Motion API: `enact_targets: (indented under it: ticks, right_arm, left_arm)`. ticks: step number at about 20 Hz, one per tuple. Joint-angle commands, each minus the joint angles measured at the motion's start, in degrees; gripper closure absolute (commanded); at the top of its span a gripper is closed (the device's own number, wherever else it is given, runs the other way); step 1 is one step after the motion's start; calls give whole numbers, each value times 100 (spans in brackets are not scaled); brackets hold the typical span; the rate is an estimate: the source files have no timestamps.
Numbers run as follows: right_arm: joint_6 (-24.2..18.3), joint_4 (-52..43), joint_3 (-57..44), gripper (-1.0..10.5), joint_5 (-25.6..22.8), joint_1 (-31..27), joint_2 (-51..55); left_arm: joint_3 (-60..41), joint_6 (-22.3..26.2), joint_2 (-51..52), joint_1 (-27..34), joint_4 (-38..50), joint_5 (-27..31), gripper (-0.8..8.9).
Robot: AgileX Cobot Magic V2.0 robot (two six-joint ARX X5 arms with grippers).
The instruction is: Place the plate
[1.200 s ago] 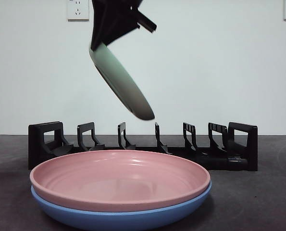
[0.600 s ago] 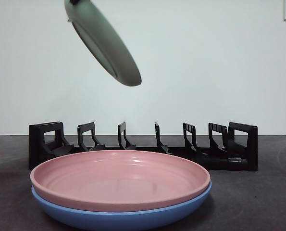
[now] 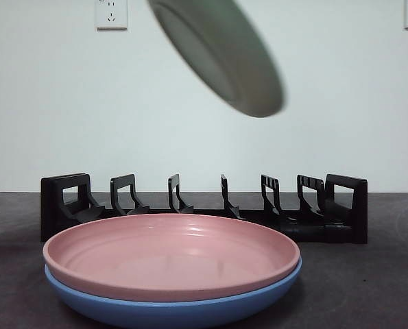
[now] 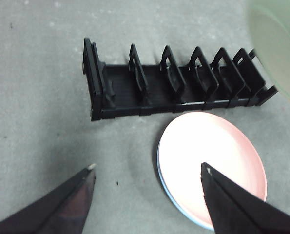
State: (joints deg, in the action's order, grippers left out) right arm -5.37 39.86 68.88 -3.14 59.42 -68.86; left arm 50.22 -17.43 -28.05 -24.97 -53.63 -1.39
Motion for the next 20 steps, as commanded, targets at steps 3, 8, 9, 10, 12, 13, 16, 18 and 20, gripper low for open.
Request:
enact_targets:
  ticks: [3, 8, 9, 10, 12, 13, 16, 18, 20]
  right_arm:
    - [-621, 446, -433, 934, -713, 573, 533]
    - [-1370, 778, -433, 934, -789, 1290, 354]
    - [-1495, 780, -433, 934, -789, 1386, 267]
    - [-1604, 780, -433, 934, -789, 1471, 129]
    - [-1762, 778, -433, 934, -787, 1545, -192]
    - [-1847, 782, -433, 934, -787, 1545, -396]
    - [-2094, 776, -433, 934, -787, 1545, -988]
    - [-2127, 774, -433, 933, -728, 1545, -1298]
    - [-2153, 778, -433, 933, -675, 1545, -1521]
  left_arm:
    - [94, -170, -9, -11, 251, 20, 469]
    - [94, -280, -9, -11, 254, 20, 469]
    - [94, -280, -9, -11, 256, 20, 469]
    - [94, -280, -9, -11, 256, 20, 469]
    - [94, -280, -9, -11, 254, 20, 469]
    - [94, -280, -9, -11, 254, 20, 469]
    - [94, -280, -9, -11, 256, 20, 469]
    - [94, -278, -9, -11, 256, 20, 469]
    - [94, -275, -9, -11, 260, 20, 469]
